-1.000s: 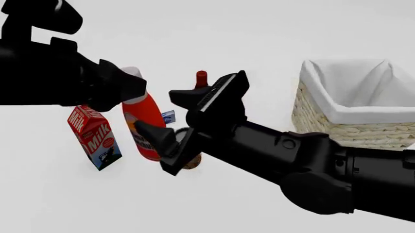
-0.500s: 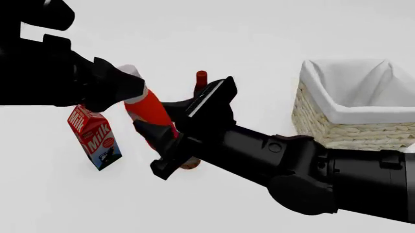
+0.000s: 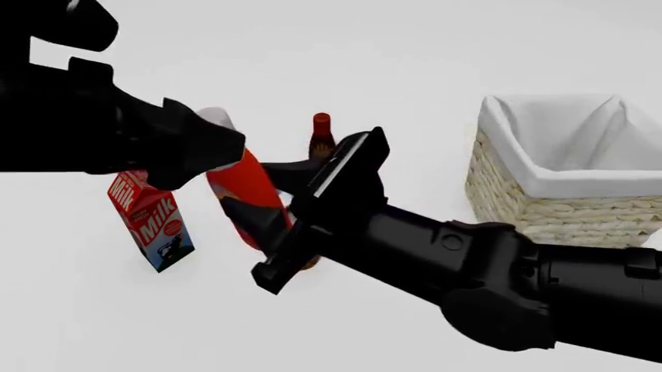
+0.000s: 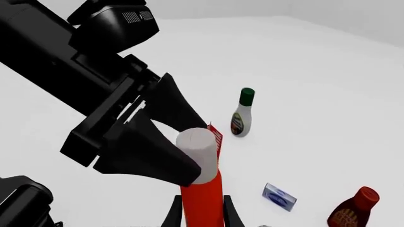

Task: Pick the ketchup and place it in the basket.

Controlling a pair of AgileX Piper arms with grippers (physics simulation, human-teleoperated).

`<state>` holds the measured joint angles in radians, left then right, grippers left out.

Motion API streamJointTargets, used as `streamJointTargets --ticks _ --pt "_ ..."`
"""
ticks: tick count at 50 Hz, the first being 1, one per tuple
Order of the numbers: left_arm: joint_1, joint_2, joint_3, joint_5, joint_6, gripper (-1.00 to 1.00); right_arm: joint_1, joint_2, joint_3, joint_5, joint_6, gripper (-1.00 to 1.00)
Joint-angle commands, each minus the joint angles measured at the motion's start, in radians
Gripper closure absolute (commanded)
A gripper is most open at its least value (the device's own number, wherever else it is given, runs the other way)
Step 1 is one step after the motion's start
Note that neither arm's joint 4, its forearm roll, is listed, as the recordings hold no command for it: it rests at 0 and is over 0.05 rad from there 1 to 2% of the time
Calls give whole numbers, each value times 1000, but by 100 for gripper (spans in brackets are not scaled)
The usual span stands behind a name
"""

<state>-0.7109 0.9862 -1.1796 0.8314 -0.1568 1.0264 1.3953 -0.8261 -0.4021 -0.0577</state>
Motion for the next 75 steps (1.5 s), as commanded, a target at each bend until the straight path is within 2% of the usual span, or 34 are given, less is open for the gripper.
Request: streamJointTargets --ticks 1,15,21,32,46,50,51,54,55,59,60,62,63,68,70,72,73,75 --pt "10 -14 -10 -2 27 -100 -7 -31 14 10 4 100" --pt "-1 -47 -60 -54 24 -100 -19 -85 45 31 3 100" --pt "27 -70 -94 -92 24 -100 -34 -118 65 41 8 100" --pt "83 -126 -81 -130 0 -100 -82 -166 85 51 20 100" --pt "236 -217 4 -191 49 -100 -204 -249 78 84 50 100" --pt "267 -241 33 -210 48 -100 -238 -287 82 100 54 100" --pt "268 -246 40 -215 12 -100 -242 -290 80 109 53 100" --pt "294 -256 50 -227 11 -100 -271 -293 74 108 53 100" --pt "305 -262 62 -235 -21 -100 -271 -300 70 121 56 100" --pt "340 -295 102 -262 -9 -100 -319 -304 38 147 50 100" --pt "365 -307 107 -271 21 -100 -330 -304 34 148 52 100" --pt "371 -319 135 -283 -4 -100 -349 -305 24 157 52 100" --pt "404 -335 146 -297 35 -100 -363 -303 20 158 55 100" --pt "442 -369 205 -338 1 -100 -397 -306 13 166 60 100" --pt "469 -387 229 -357 23 -100 -428 -302 9 167 62 100" --pt "470 -388 250 -367 -10 -100 -449 -295 5 169 64 100" --pt "491 -396 258 -376 9 -100 -463 -294 5 166 65 100" --pt "495 -400 271 -386 -8 -100 -475 -292 4 168 68 100"
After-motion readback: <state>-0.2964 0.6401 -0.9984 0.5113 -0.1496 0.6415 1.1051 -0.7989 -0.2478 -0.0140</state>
